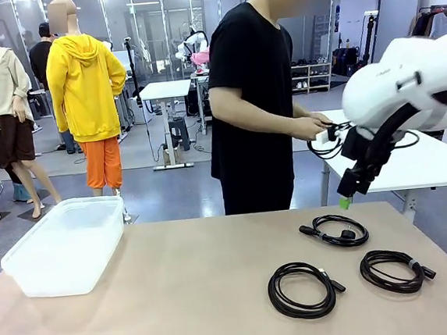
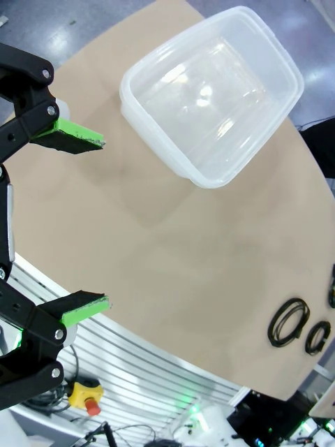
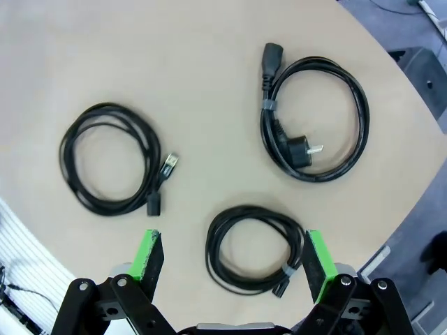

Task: Organize and store the cables.
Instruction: Place the Power Cable into the Organizing box.

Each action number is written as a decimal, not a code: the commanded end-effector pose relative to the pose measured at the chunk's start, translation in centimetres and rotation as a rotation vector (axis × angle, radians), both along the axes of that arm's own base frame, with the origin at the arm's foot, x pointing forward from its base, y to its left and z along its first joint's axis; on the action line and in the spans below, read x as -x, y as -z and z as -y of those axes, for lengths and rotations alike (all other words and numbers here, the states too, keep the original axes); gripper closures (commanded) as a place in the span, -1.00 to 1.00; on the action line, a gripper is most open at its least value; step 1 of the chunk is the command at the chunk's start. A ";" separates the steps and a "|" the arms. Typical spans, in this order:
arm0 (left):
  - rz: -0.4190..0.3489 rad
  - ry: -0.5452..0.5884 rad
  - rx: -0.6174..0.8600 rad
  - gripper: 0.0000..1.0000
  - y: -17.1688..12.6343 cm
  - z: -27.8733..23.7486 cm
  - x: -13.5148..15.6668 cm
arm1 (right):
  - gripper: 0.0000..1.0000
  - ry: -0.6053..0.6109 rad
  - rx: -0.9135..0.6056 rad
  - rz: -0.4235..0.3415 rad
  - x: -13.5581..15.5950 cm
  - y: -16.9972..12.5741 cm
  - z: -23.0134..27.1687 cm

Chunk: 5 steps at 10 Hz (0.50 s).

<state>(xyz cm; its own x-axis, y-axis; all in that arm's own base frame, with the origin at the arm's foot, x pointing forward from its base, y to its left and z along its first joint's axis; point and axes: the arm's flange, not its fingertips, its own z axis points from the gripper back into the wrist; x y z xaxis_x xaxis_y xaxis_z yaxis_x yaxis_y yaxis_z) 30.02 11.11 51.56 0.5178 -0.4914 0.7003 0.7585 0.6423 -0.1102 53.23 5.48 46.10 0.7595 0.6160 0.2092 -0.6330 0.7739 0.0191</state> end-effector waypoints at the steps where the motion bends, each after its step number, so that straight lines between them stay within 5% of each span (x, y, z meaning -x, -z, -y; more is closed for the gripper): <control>1: 0.006 0.017 0.008 -1.00 0.1 -0.1 0.0 | -1.00 0.044 0.051 0.029 -2.0 1.5 -1.4; 5: 0.006 0.017 0.008 -1.00 0.1 -0.1 0.0 | -1.00 0.067 0.070 0.061 -3.7 5.2 -3.3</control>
<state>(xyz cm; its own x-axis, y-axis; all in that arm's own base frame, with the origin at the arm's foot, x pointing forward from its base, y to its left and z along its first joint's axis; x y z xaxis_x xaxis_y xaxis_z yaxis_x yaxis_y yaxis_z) 30.02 11.11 51.55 0.5179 -0.4914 0.7002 0.7585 0.6423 -0.1103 56.56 8.40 40.79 0.7665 0.6044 0.2171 -0.6097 0.7911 -0.0495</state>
